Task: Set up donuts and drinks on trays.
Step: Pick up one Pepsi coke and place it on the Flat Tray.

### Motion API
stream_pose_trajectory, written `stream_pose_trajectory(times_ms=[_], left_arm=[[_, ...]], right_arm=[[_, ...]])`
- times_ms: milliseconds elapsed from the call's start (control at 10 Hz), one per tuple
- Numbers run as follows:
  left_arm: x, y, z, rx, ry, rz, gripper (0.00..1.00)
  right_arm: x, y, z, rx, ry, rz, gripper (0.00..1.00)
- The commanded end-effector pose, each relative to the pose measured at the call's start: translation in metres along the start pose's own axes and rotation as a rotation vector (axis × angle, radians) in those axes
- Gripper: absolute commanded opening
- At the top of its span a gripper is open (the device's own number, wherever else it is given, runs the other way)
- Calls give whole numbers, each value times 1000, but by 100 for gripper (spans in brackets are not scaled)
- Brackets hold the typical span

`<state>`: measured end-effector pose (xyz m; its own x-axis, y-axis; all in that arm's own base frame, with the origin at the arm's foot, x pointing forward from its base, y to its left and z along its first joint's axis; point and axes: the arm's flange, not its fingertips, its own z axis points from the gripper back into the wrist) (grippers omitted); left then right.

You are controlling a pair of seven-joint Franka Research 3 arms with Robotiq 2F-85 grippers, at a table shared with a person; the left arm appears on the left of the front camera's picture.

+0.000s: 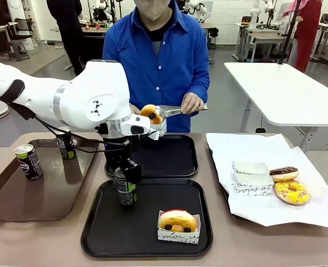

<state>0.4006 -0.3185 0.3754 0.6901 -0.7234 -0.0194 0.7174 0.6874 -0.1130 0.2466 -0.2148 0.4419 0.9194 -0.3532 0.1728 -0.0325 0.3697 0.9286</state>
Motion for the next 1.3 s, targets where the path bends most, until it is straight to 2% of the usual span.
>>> stream_pose_trajectory(times_ms=[0,100,200,400,500,700,1200], left_arm=[[6,2,2,34,39,33,59],[3,2,1,42,27,28,59],[0,0,2,30,18,13,100],[-3,-2,10,30,15,8,100],[-6,-2,16,32,4,13,82],[-30,-9,30,61,-44,6,100],[-115,0,87,139,-257,57,100]], right_arm=[[2,0,-1,29,-9,18,100],[2,0,-1,29,-9,18,100],[2,0,-1,29,-9,18,100],[2,0,-1,29,-9,18,100],[2,0,-1,29,-9,18,100],[2,0,-1,29,-9,18,100],[2,0,-1,29,-9,18,100]])
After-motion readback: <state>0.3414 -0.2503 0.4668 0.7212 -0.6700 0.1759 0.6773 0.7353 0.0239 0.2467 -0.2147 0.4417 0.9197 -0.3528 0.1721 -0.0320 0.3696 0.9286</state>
